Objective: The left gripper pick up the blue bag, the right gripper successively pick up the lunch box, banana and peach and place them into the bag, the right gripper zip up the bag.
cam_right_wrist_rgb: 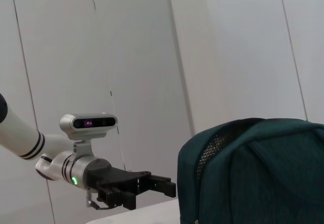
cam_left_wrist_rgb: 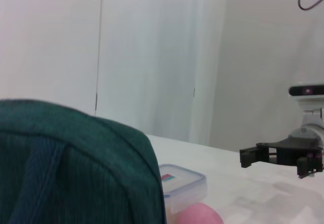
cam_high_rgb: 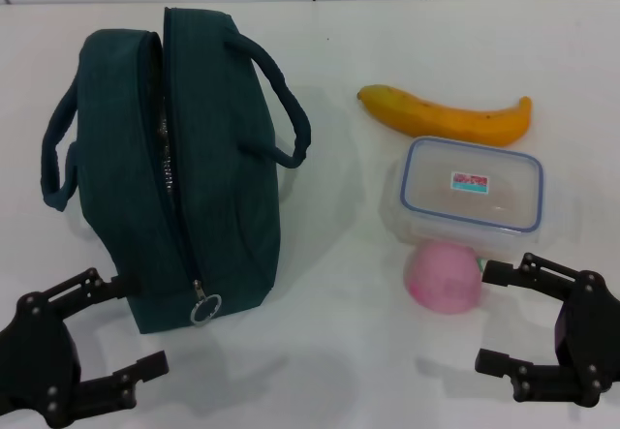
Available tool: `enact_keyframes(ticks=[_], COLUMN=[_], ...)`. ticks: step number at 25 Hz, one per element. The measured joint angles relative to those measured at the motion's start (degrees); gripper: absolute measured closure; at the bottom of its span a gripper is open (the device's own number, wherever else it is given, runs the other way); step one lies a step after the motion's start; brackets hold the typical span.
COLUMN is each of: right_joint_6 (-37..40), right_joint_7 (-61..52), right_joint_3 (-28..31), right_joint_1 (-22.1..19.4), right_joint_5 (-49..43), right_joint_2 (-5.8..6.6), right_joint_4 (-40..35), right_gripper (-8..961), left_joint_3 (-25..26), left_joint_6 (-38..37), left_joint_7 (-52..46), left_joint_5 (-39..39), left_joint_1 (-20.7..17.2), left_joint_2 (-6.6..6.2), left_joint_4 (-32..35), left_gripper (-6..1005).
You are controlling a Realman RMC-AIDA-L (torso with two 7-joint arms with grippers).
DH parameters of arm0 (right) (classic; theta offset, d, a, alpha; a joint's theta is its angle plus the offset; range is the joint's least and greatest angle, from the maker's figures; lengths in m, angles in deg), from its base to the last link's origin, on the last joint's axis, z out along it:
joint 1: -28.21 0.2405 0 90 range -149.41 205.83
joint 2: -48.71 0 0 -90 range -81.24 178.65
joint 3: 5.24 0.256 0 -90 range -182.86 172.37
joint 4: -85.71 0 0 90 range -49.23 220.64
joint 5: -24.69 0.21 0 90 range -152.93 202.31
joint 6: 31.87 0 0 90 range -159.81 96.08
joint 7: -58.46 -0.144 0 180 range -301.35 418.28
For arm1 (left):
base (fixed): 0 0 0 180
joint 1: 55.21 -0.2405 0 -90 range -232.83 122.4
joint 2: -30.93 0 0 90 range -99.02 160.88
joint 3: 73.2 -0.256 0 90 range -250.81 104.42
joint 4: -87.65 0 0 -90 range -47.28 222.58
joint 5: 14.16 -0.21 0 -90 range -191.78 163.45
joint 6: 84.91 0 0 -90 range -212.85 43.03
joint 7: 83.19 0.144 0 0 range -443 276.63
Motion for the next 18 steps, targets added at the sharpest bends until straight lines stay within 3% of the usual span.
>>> enact_keyframes(ticks=[8,13,18], right_joint_6=[0.14,0.21,0.21], right_joint_7=[-0.14,-0.3,-0.37], right_joint_3=[0.15,0.31,0.36], right_joint_1=[-0.01,-0.01,-0.01], right_joint_5=[0.04,0.08,0.08], right_joint_2=[0.01,0.0,0.0], right_joint_4=[-0.16,-0.27,-0.32], right_gripper=[71,71,72], left_joint_3=[0.45,1.35,6.43], left_joint_6=[-1.49,-1.54,-1.6], left_joint_7=[-9.52,-16.41,-27.13], left_joint_5=[0.1,0.23,0.43], left_joint_1=[-0.38,0.01,0.86], left_joint_2=[-0.95,-2.81,-3.64], left_joint_4=[0.36,1.4,5.87], left_gripper=[141,141,141])
